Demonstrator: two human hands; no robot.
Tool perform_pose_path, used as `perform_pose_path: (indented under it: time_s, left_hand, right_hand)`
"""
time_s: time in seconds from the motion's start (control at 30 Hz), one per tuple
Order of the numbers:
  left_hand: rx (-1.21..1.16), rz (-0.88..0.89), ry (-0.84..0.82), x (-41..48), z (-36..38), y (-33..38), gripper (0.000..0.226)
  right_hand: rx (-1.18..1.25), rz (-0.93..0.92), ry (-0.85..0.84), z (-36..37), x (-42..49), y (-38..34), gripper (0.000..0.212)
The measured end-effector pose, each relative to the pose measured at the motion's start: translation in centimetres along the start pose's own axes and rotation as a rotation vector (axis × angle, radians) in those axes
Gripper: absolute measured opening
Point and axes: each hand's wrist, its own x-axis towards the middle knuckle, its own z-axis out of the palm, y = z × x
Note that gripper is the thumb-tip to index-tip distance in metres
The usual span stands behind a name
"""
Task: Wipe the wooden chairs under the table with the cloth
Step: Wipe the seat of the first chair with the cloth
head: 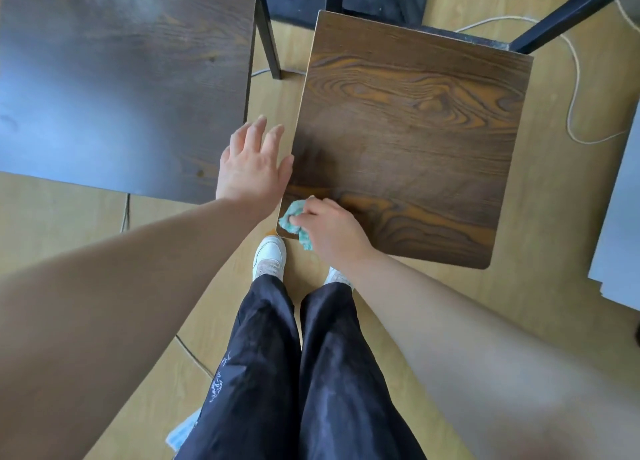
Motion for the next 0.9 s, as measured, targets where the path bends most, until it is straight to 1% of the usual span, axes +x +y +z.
perform_pose_path:
  time_s: [0.03, 0.1, 0.2, 0.27, 0.37, 0.43, 0.5, 0.57, 0.73, 0.9]
  left_hand:
    - [0.009, 0.005, -0.006, 0.0, 0.0, 0.2, 0.053]
    - [0.028, 0.033, -0.015, 0.1, -0.2, 0.8, 0.053]
    - [0.077, 0.087, -0.037, 0.5, -0.3, 2.2, 0.054]
    - [0.094, 0.12, -0.048, 1.0, -0.2, 3.4, 0.054]
    - [0.088, 0.168, -0.056, 2.0, -0.1, 5.9, 0.054]
    - [0.083, 0.196, -0.051, 2.8, -0.2, 7.4, 0.054]
    - [0.085, 0.216, -0.039, 3.5, -0.3, 8.6, 0.054]
    - [0.101, 0.224, -0.036, 4.3, -0.3, 9.3, 0.054]
    - [0.115, 0.232, -0.013, 5.1, -0.7, 9.5, 0.054]
    - [0.116, 0.202, -0.026, 4.0, -0.9, 7.8, 0.054]
  right_hand:
    - [0.021, 0.03, 0.026, -0.2, -0.1, -0.2, 0.037]
    - [0.133, 0.13, 0.137, -1.0, -1.0, 0.0, 0.033]
    - [0.267, 0.32, 0.397, -3.1, -3.7, 2.2, 0.028]
    - [0.273, 0.475, 0.55, -5.0, -5.8, 4.7, 0.027]
    - [0.262, 0.77, 0.693, -7.4, -8.5, 9.4, 0.027]
    - [0.263, 0.909, 0.761, -8.3, -9.5, 12.7, 0.029]
    - [0.282, 1.0, 0.737, -8.8, -9.9, 15.0, 0.032]
    - [0.284, 1.024, 0.651, -8.9, -9.8, 15.9, 0.036]
    - [0.269, 0.972, 0.564, -8.9, -8.8, 15.2, 0.04]
    - [0.167, 0.788, 0.468, -8.2, -6.1, 12.3, 0.035]
